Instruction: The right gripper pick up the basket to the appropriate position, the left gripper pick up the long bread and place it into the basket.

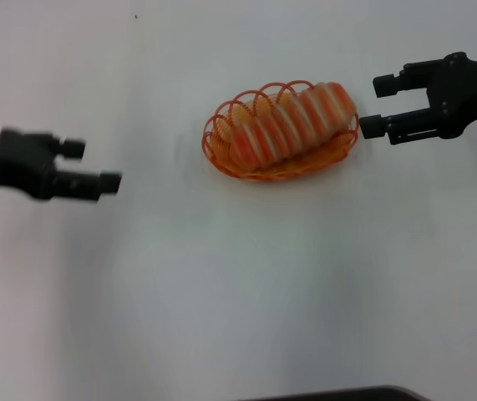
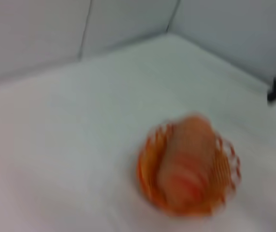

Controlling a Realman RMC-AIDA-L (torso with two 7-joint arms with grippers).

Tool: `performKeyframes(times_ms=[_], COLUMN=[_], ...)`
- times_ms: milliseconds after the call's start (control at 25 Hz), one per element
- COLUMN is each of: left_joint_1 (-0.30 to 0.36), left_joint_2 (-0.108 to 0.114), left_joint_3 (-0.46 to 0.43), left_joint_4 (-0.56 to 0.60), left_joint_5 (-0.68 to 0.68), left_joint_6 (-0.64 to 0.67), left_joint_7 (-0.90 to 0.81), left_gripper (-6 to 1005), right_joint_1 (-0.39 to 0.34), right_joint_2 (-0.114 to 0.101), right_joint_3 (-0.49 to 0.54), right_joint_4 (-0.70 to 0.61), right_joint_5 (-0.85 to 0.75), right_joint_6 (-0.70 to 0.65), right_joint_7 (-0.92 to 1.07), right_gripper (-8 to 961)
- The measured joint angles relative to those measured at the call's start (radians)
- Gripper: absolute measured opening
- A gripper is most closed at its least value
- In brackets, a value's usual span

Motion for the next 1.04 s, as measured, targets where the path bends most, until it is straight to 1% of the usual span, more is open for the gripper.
performKeyframes(times_ms=[40,120,240,360,560,800,1040], left_joint_1=[0.017,0.043,0.048,0.041,0.041,0.031,0.026], left_joint_2=[0.010,0.020,0.022,0.026,0.028,0.029,0.031], left_joint_3=[-0.017,-0.077,-0.177,-0.226,-0.239,-0.261,-0.266], left_joint_4=[-0.026,-0.066,-0.112,-0.146,-0.153,-0.148,-0.145], left_joint_5=[-0.008,-0.030,-0.044,-0.044,-0.044,-0.044,-0.044], left_joint_6=[0.020,0.070,0.141,0.172,0.176,0.177,0.179], left_joint_7=[0.019,0.066,0.126,0.147,0.151,0.147,0.143], left_gripper=[918,917,917,916,915,915,915], right_joint_1=[0.000,0.000,0.002,0.004,0.005,0.004,0.003], right_joint_2=[0.000,-0.002,-0.002,-0.003,-0.007,-0.008,-0.010], right_joint_3=[-0.002,-0.004,-0.005,-0.018,-0.048,-0.052,-0.051], right_joint_4=[0.000,0.000,0.000,0.000,0.000,-0.001,-0.001], right_joint_5=[0.000,0.000,0.000,0.000,-0.001,-0.002,-0.011], right_joint_6=[0.000,-0.001,-0.001,-0.001,0.003,0.006,0.007], right_joint_7=[0.002,0.007,0.010,0.013,0.028,0.031,0.031], right_gripper=[791,791,791,791,791,791,791])
